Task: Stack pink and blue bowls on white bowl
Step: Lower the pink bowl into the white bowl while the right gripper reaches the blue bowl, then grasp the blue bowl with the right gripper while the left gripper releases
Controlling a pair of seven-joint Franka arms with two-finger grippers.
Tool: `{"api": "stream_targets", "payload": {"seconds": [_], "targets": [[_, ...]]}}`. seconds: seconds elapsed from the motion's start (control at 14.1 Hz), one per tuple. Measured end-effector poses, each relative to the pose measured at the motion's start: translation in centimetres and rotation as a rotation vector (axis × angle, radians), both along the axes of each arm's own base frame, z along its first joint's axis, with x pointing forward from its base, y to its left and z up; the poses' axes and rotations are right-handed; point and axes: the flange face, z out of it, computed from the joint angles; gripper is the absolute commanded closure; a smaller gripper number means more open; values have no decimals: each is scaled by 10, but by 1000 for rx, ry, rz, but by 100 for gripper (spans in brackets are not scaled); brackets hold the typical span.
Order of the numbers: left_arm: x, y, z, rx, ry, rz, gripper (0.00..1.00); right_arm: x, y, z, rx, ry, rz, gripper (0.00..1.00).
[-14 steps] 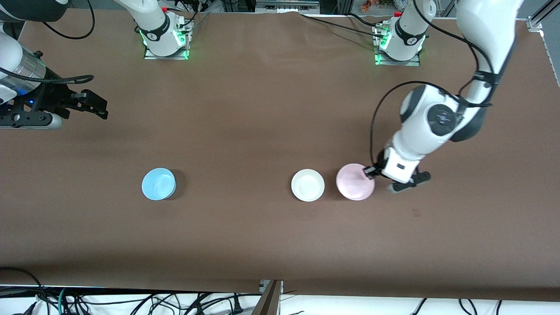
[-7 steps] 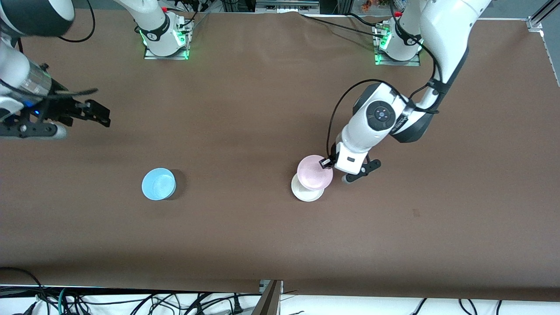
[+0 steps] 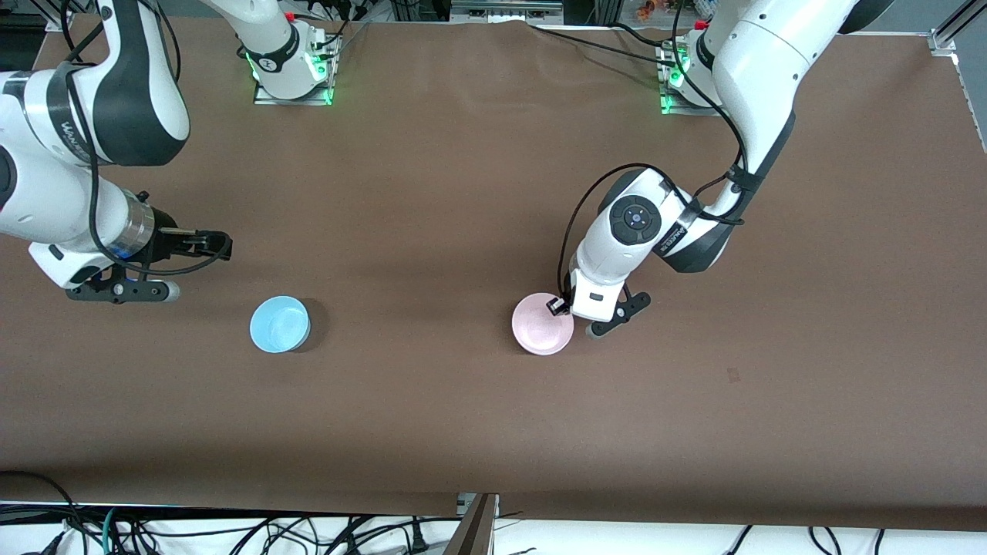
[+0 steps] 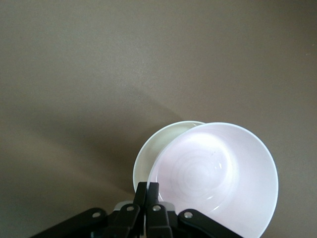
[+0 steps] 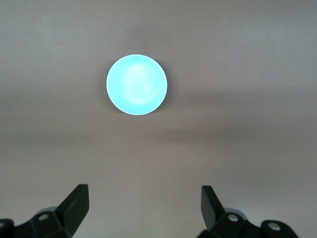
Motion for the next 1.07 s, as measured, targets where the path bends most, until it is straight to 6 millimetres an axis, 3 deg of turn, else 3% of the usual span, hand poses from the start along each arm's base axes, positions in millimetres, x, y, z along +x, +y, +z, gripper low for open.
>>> {"api": "stream_targets", "payload": {"seconds": [0.21,0.57,0.78,1.07], "targets": [[1,1,-2,1,1,3,100,17,5,-29,6,-39,8,0],[3,0,-14,-19,-10,10,100,49,5,-115,37,-73,66,0],[4,1,-21,-29,-15,17,100,56,-26,-164,57,-98,84,0],[5,3,-32,-10,-16,18,100,36,-68,-220,56,-167,79,2]]}}
